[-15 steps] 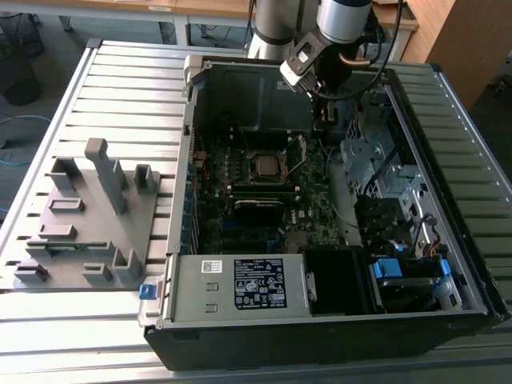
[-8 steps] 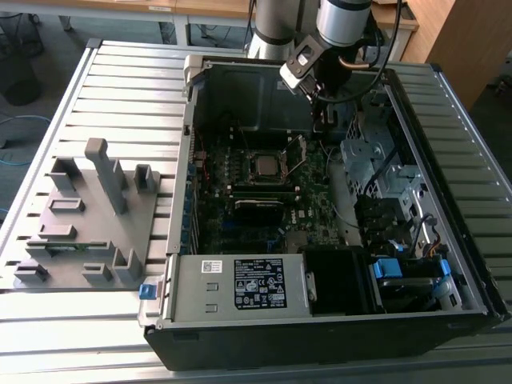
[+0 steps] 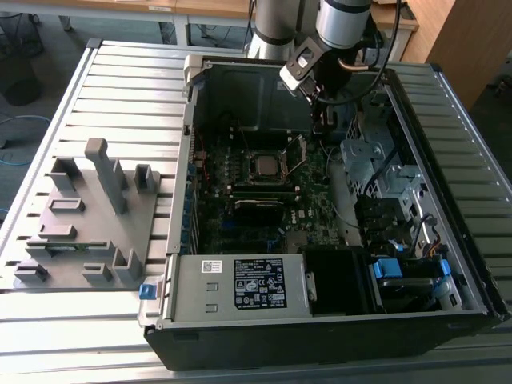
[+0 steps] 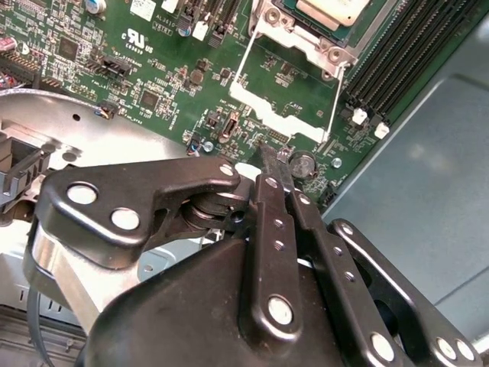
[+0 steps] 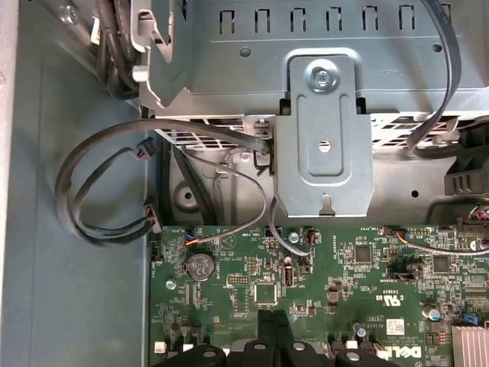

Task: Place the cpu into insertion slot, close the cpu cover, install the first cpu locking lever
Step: 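Place the cpu into insertion slot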

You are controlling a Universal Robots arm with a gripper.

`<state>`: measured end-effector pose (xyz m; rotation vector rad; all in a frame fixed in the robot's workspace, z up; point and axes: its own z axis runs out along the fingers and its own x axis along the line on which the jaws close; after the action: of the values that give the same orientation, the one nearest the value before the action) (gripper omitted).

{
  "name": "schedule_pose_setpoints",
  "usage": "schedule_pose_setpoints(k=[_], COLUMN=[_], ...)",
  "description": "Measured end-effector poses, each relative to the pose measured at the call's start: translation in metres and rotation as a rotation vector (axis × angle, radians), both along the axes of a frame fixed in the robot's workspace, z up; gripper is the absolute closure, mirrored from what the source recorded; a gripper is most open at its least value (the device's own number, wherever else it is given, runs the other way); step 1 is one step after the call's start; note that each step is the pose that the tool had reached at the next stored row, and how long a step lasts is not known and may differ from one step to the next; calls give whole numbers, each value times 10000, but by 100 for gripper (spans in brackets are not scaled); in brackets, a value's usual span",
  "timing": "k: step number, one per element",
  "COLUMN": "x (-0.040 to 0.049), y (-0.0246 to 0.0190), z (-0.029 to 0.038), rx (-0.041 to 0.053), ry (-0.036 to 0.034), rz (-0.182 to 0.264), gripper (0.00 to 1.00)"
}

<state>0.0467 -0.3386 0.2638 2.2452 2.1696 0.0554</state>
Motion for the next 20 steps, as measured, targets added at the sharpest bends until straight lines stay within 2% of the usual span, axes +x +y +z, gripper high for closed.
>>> schedule_pose_setpoints(k=[7,20], x=[11,16], y=[0,0], z=[-73,-149], rx=[-22,-25], ry=[1,2], rz=[1,1], gripper=[90,90])
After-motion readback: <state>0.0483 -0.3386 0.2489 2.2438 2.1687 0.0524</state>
